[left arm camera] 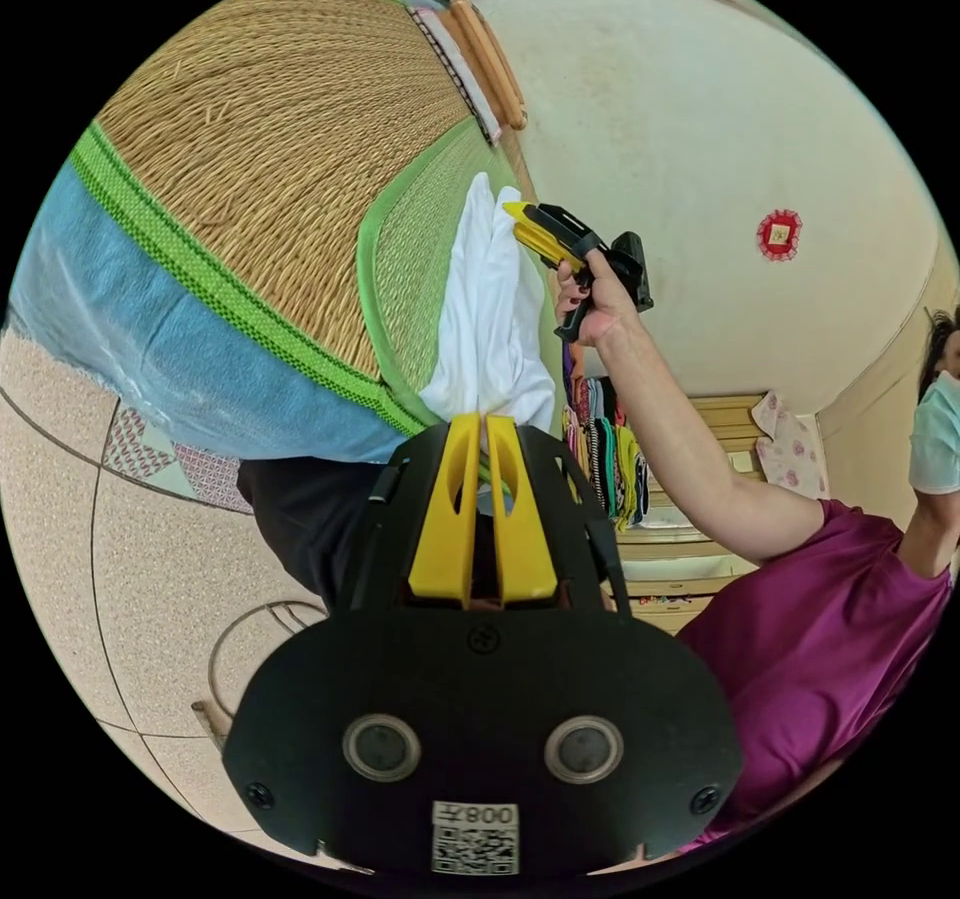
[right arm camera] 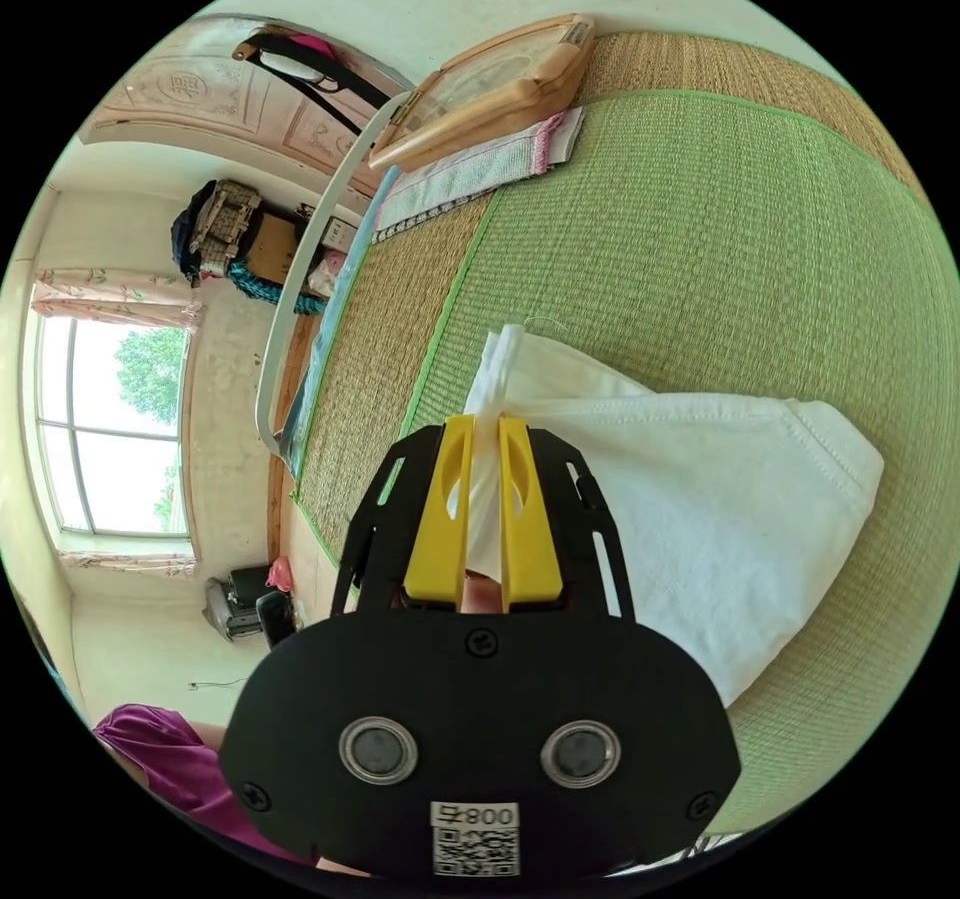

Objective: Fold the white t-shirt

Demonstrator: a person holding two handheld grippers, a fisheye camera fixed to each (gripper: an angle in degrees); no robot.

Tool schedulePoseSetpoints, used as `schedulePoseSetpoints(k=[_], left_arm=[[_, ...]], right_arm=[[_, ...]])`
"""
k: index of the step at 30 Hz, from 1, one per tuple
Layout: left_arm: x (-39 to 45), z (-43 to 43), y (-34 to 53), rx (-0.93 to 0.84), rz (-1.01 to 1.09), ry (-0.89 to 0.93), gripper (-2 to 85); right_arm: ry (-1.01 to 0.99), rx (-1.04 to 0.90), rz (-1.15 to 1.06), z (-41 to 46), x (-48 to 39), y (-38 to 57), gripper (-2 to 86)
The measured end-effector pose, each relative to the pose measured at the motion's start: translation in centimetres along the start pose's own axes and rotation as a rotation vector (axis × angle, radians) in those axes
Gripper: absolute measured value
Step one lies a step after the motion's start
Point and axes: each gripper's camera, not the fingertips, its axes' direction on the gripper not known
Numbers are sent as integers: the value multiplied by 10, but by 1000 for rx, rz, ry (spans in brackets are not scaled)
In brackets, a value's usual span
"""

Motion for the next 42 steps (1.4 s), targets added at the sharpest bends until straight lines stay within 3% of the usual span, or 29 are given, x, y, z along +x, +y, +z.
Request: schedulePoseSetpoints(k=[11, 19, 24, 29, 42], left_arm=[[-4, -40, 15, 52, 13, -25, 3], [32, -31, 1, 39, 180, -75, 23], [53, -19, 2, 0, 287, -243, 44], [61, -6, 0, -52, 340, -346, 36], [76, 15, 2, -120, 376, -450, 17]], right_arm=[[-64, -2, -57, 12, -39, -1, 68], [-96, 43, -136, -23, -74, 44, 76], [68, -28, -284, -38, -123, 129, 91], [366, -107, -419, -10, -184, 235, 106], [668, -159, -499, 73, -241, 274, 93]])
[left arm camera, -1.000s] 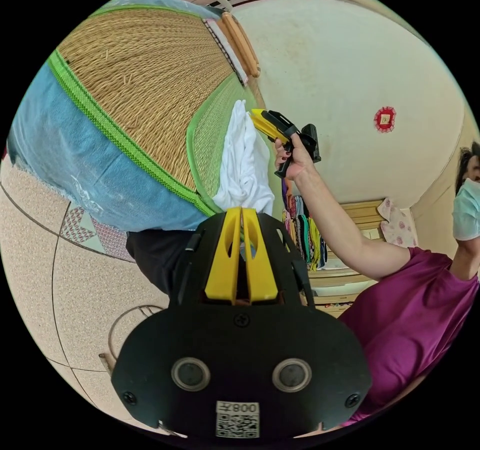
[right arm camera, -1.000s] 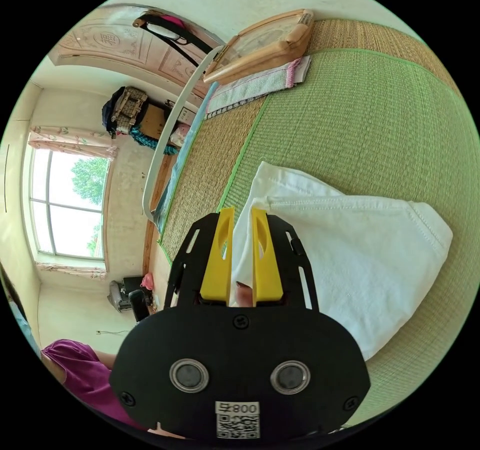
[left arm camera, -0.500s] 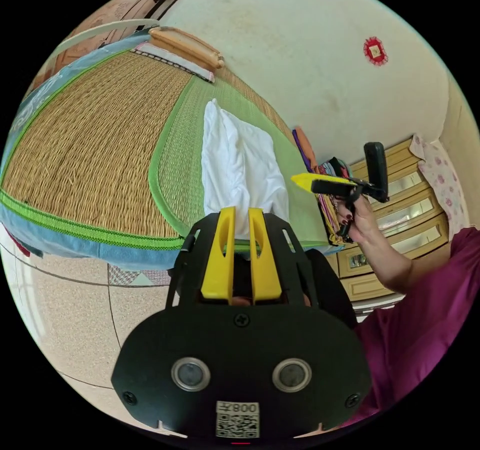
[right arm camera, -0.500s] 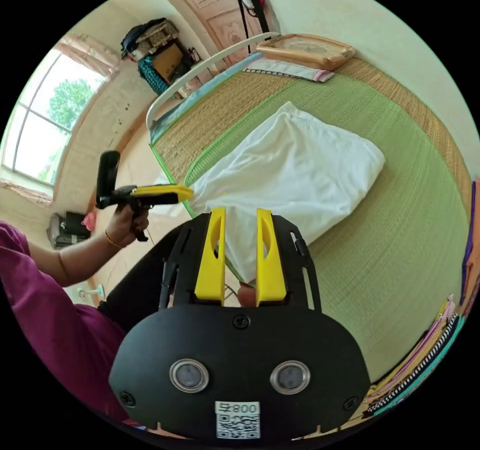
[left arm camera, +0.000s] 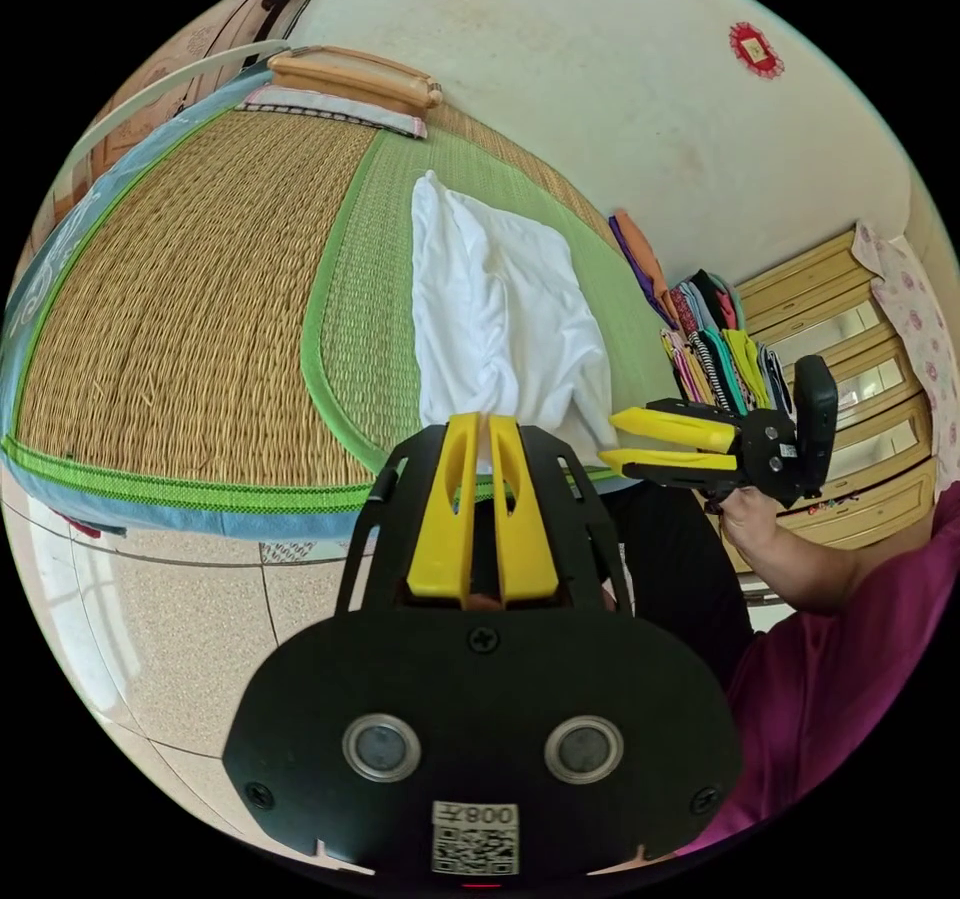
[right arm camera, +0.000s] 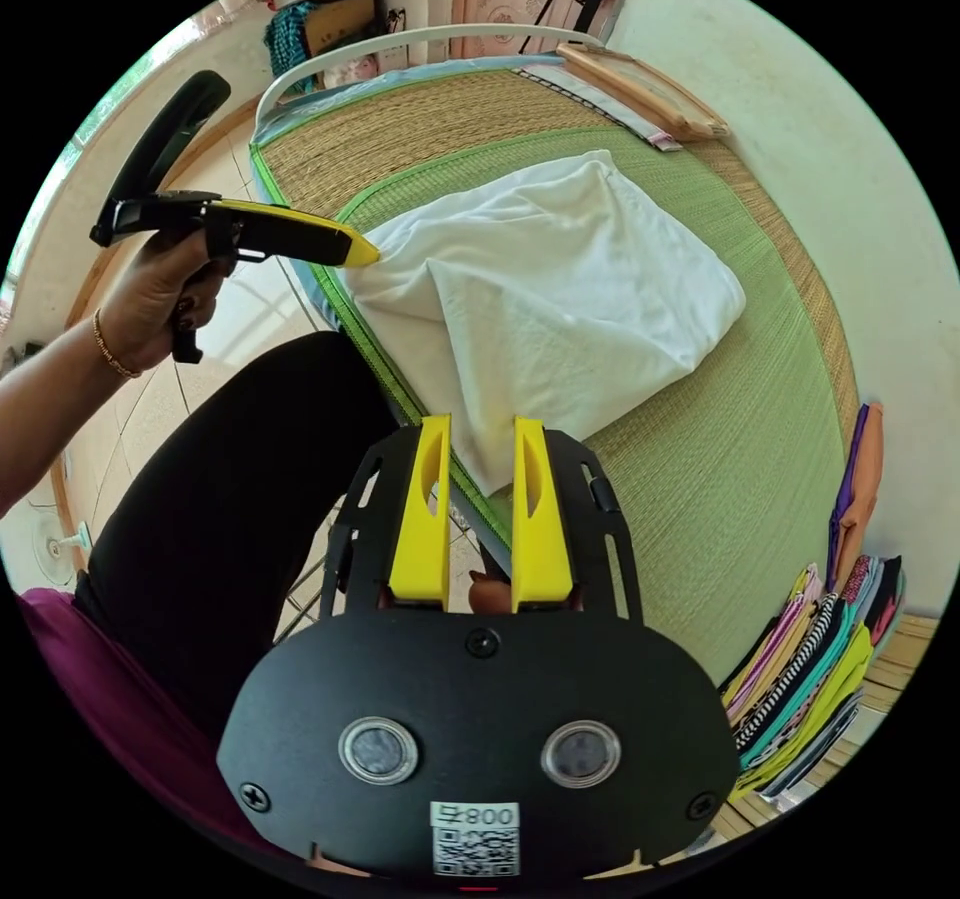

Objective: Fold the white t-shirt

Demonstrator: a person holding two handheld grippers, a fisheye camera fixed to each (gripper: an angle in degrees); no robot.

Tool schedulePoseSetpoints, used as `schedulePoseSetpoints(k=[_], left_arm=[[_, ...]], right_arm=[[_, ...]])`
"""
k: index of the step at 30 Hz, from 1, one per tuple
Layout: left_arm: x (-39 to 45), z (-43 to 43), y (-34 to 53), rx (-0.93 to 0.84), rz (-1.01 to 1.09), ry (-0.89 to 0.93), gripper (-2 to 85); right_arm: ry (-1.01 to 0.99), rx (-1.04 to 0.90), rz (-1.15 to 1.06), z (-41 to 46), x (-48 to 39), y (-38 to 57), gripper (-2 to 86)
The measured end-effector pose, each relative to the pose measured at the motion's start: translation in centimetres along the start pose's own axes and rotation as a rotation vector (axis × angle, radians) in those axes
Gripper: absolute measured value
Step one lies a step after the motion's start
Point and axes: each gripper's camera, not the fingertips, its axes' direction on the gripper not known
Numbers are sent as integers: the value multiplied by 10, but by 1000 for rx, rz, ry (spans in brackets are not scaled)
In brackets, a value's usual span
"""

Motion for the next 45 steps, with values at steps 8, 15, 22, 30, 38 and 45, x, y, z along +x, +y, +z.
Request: schedulePoseSetpoints(k=[8, 15, 22, 30, 38, 45], left_arm=[[2, 2, 0, 3, -10, 9, 9], [3, -5, 2, 36, -26, -9, 7], [-5, -4, 7, 47, -79, 25, 6], [-23, -2, 16, 89, -189, 145, 5], [-26, -14, 25, 126, -253, 133, 2], [18, -6, -7, 148, -102, 202, 2]], right_arm=[[59, -34, 25, 4, -12, -1, 28], [118, 11, 10, -24, -14, 21, 10], [78, -42, -38, -1, -11, 47, 8], [-16, -36, 5, 25, 10, 67, 6], [-199, -52, 161, 33, 67, 111, 1], [-345, 157, 198, -3, 109, 97, 1]])
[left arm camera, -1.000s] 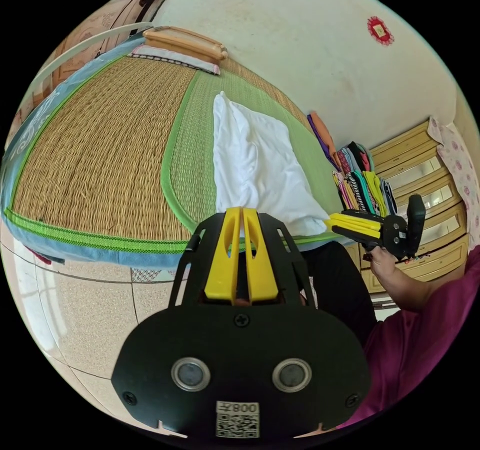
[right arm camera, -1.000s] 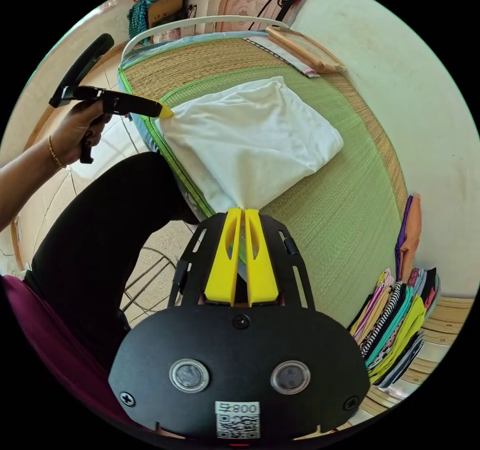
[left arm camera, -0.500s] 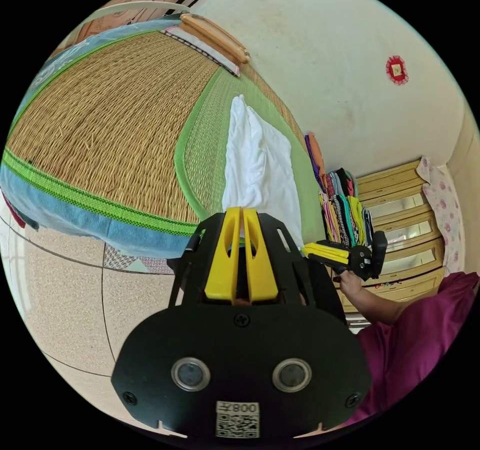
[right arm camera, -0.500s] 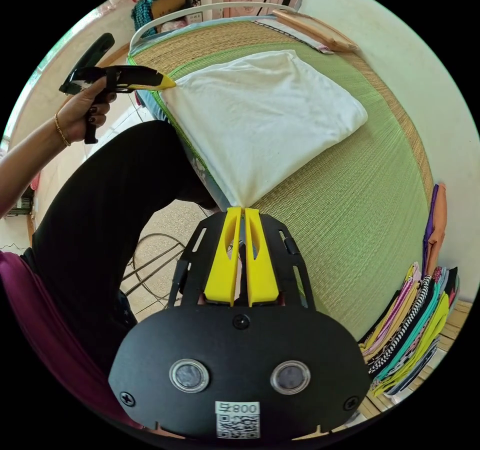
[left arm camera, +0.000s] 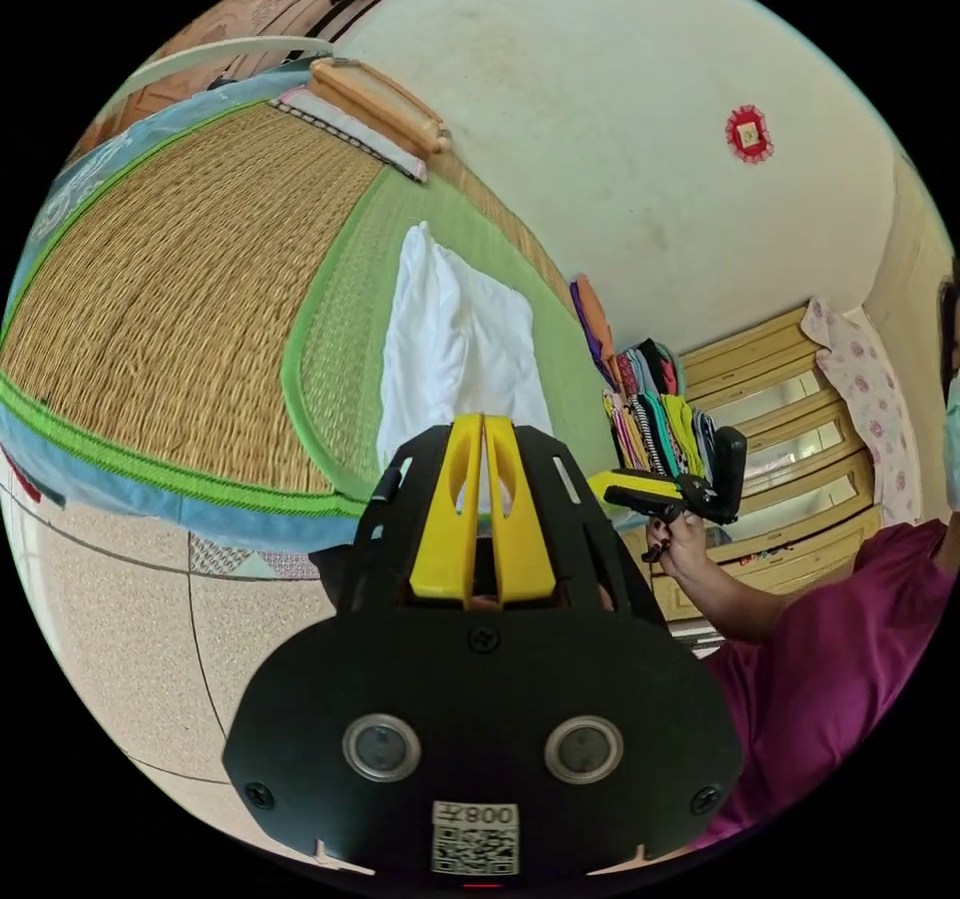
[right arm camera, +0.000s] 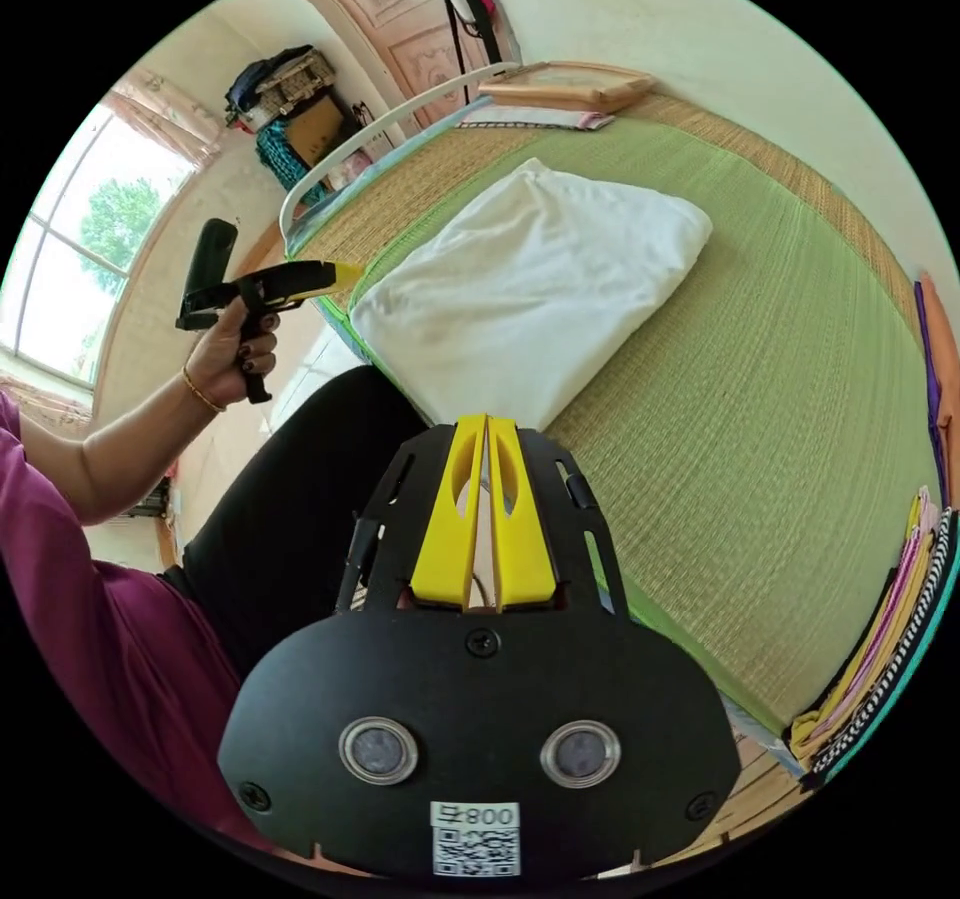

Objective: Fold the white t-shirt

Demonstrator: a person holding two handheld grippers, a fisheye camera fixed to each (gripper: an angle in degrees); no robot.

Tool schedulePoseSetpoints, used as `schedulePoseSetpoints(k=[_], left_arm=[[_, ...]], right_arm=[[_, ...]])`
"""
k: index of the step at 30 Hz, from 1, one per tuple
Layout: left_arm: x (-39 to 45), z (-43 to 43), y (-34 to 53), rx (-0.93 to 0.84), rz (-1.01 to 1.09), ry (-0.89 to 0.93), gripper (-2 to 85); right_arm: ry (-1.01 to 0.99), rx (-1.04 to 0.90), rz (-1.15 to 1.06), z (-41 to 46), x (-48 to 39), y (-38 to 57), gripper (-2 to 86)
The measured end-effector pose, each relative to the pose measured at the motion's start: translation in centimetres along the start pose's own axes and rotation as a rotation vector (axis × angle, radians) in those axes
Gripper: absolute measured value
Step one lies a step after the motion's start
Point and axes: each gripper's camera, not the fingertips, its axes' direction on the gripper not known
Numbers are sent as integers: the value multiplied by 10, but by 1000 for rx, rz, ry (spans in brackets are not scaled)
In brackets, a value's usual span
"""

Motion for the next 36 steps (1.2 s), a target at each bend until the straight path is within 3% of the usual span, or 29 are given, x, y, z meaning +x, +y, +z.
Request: schedulePoseSetpoints(k=[4, 8, 12, 20, 27, 31, 36], left_arm=[[3, 31, -10, -61, -2, -78, 1], [-14, 40, -1, -59, -96, -47, 1], [7, 41, -5, -52, -38, -63, 1], [32, 81, -15, -149, 74, -203, 1], [38, 97, -8, -133, 66, -178, 3], [44, 102, -8, -136, 40, -158, 3], [61, 94, 8, -86, 47, -150, 2]], right_arm=[[-17, -113, -6, 44, 15, 0, 2], [-139, -65, 73, 37, 44, 18, 2], [-99, -29, 62, 17, 57, 16, 1], [-14, 120, 118, -15, 162, -81, 1], [-60, 31, 245, 17, 249, -142, 1], [-144, 41, 271, 17, 267, -131, 1], [-272, 118, 176, -19, 228, -69, 1]])
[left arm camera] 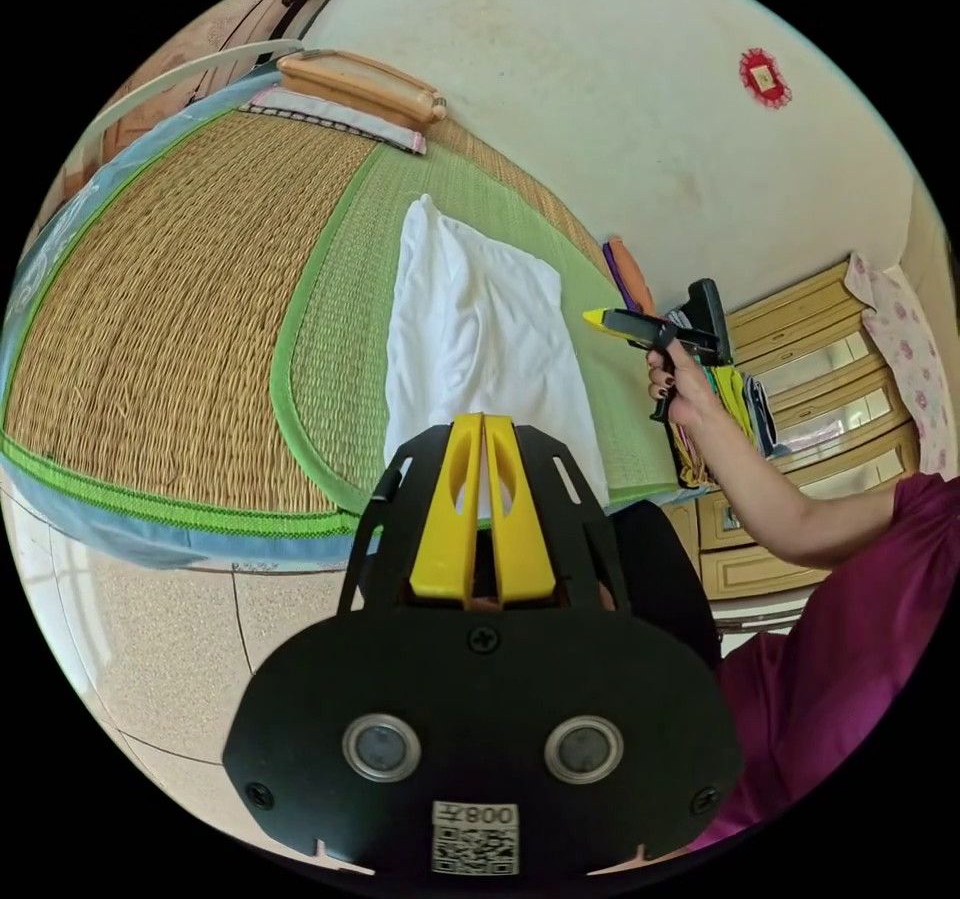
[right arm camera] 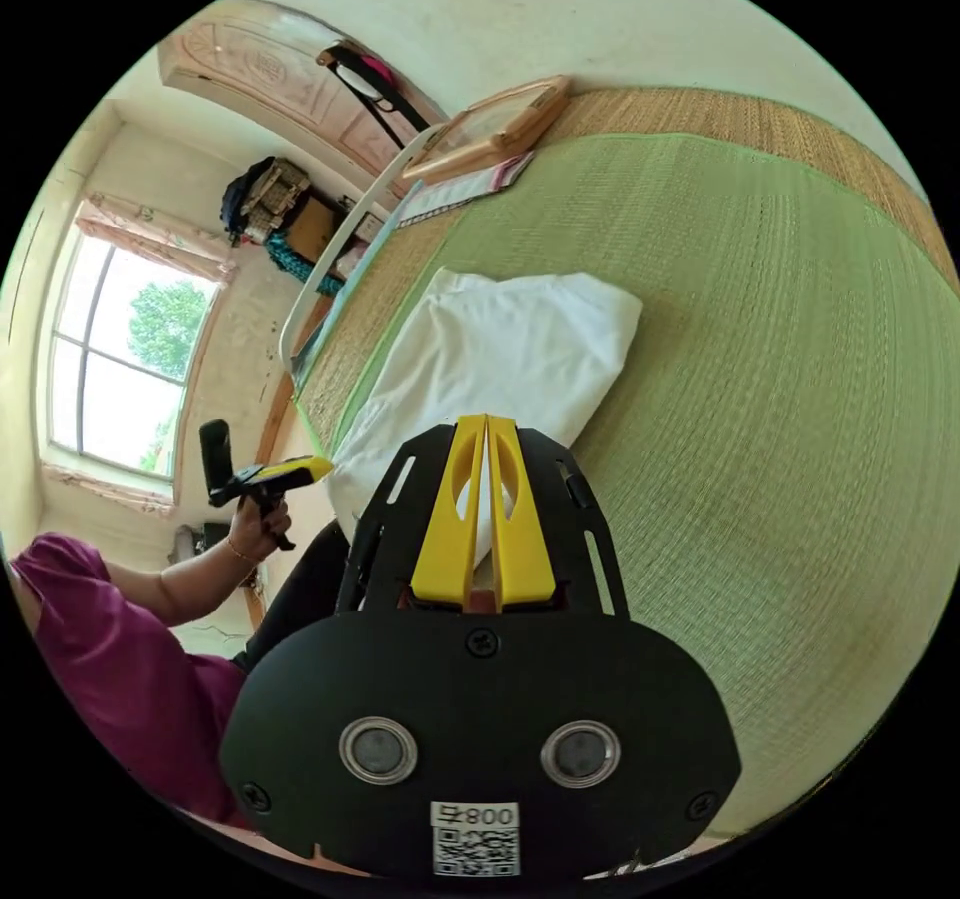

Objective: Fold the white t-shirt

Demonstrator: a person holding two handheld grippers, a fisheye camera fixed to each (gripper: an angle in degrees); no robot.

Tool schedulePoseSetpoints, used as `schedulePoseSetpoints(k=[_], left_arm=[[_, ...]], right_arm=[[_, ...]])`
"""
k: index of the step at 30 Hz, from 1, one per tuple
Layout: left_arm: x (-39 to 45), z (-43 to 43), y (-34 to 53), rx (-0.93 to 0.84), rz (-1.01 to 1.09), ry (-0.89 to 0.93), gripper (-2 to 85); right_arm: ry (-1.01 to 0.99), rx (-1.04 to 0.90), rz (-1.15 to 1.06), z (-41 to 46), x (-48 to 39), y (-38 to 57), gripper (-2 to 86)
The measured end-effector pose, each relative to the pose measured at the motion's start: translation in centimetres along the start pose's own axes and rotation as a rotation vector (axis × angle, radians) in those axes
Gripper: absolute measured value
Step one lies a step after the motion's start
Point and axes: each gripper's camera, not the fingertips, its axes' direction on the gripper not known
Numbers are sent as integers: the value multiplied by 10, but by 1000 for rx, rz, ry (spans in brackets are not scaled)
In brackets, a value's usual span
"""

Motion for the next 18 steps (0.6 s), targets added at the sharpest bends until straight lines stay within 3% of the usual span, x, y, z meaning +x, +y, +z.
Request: schedulePoseSetpoints(k=[6, 11, 13, 18], left_arm=[[-3, 17, 22, -50, -62, -17, 1], [22, 12, 25, -16, -12, -45, 2], [28, 22, 28, -58, -5, -47, 2], [47, 46, 33, -124, 17, 14, 5]], right_arm=[[-57, -249, -59, 54, -47, 100, 1], [-116, -206, -29, 52, -52, 119, 2], [-56, -270, -44, 66, -52, 123, 3], [-165, -189, 43, 48, -29, 134, 7]])
